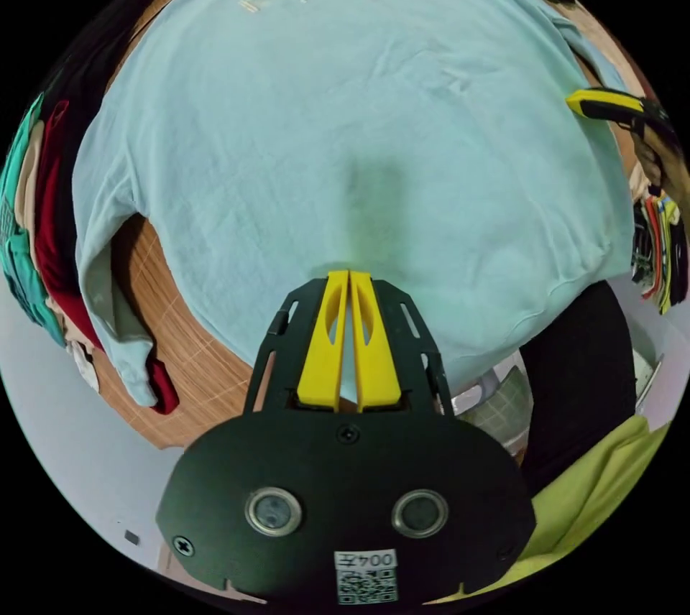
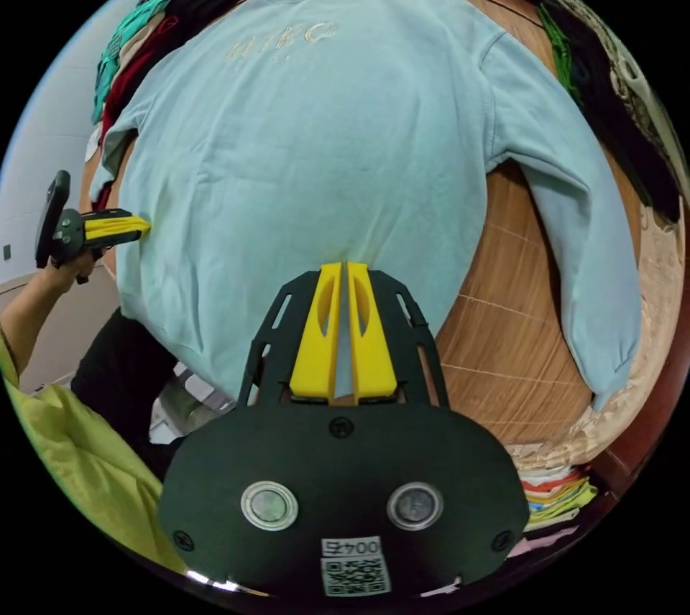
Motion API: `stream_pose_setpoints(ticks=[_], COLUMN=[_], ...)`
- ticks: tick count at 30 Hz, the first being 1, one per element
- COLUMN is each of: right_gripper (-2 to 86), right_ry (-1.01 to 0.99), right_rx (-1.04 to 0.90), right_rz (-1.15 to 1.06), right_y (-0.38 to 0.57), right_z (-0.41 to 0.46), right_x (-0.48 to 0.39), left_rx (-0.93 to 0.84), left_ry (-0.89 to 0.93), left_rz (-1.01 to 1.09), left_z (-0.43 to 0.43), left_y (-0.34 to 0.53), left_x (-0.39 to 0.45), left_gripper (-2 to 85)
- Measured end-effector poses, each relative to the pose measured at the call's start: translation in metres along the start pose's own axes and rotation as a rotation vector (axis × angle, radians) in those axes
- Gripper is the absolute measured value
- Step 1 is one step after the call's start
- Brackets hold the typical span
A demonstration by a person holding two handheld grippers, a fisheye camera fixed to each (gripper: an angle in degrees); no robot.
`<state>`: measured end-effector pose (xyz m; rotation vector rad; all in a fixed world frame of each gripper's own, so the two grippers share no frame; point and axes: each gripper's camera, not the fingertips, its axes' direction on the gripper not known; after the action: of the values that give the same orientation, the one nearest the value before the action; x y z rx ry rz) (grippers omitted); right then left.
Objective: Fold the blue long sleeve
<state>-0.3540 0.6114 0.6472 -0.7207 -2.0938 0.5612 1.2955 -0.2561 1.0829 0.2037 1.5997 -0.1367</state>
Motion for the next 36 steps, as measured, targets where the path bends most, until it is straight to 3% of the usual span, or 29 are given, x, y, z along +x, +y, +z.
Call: stream_pose_setpoints(ticks=[4, 9, 18, 23, 25, 28, 30, 36], right_gripper=[0.8, 0.2, -0.6, -0.4, 0.2, 3.6, 6.5, 11.4], right_ry=[0.224, 0.212, 0.276, 0.222, 0.138, -0.012, -0.079, -0.375], right_rx=[0.030, 0.030, 0.074, 0.190, 0.361, 0.527, 0.603, 0.750], right_rz=[-0.007, 0.051, 0.051, 0.158, 0.230, 0.266, 0.270, 0.406], right_y=[0.006, 0.009, 0.029, 0.066, 0.111, 0.185, 0.231, 0.389], right_z=[0.005, -0.005, -0.035, -0.077, -0.125, -0.180, -0.206, -0.245], right_x=[-0.052, -0.060, -0.071, -0.055, -0.055, -0.058, -0.055, 0.006], left_rx=[0.077, 0.170, 0.312, 0.395, 0.425, 0.456, 0.584, 0.639], left_ry=[0.023, 0.191, 0.043, 0.063, 0.092, 0.280, 0.424, 0.476], left_rz=[0.053, 0.004, 0.059, 0.040, 0.021, -0.058, -0.199, -0.426], left_z=[0.003, 0.016, 0.036, 0.054, 0.059, 0.062, 0.054, 0.108], left_y=[0.032, 0.080, 0.163, 0.210, 0.227, 0.272, 0.346, 0.526], left_x=[-0.013, -0.057, -0.065, -0.090, -0.104, -0.147, -0.188, -0.254], left_gripper=[0.2, 0.2, 0.2, 0.3, 0.3, 0.7, 1.2, 4.6])
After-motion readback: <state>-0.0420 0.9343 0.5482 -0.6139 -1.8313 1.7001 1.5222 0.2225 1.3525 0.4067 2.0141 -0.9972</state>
